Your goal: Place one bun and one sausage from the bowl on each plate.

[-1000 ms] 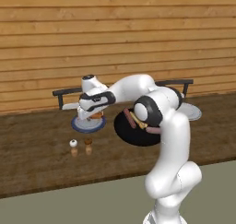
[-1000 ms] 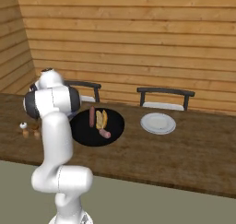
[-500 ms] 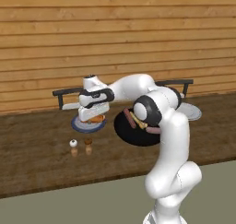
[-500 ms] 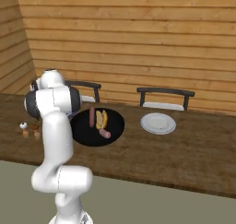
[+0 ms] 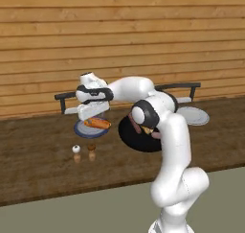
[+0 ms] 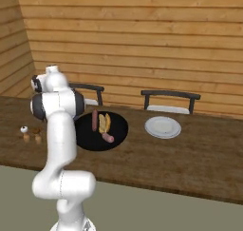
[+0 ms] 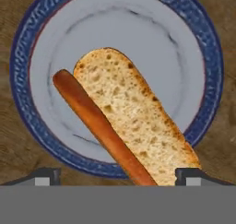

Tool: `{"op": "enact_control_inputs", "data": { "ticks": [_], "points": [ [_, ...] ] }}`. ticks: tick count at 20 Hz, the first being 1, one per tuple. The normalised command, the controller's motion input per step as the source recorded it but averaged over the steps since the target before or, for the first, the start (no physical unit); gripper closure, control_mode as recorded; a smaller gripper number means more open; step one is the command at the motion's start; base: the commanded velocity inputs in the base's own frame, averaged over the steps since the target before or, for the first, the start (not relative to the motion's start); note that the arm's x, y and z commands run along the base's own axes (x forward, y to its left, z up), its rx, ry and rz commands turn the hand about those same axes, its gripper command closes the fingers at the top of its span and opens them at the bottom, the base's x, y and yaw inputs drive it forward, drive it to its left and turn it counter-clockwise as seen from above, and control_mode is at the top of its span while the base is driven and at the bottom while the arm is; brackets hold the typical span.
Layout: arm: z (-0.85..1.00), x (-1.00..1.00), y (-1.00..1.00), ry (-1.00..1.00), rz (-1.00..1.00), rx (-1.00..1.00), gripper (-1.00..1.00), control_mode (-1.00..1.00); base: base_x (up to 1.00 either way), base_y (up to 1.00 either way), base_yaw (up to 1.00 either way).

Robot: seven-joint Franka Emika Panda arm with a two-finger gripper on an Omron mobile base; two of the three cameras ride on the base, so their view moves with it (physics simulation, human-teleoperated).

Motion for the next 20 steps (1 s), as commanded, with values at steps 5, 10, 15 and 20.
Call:
{"op": "enact_control_inputs", "data": {
  "ticks": [5,10,15,20],
  "points": [
    [0.5,-0.59,-0.1,-0.37,-0.03,-0.1,-1.0,-1.0,0.0,0.0,0.0],
    [0.08,-0.76,-0.69,-0.31,-0.02,-0.07,-1.0,-1.0,0.0,0.0,0.0],
    [0.0,-0.58,-0.92,-0.19,-0.04,-0.05,-1.0,-1.0,0.0,0.0,0.0],
    [0.12,-0.09,-0.95,-0.06,-0.13,-0.02,-1.0,-1.0,0.0,0.0,0.0]
  ]
}}
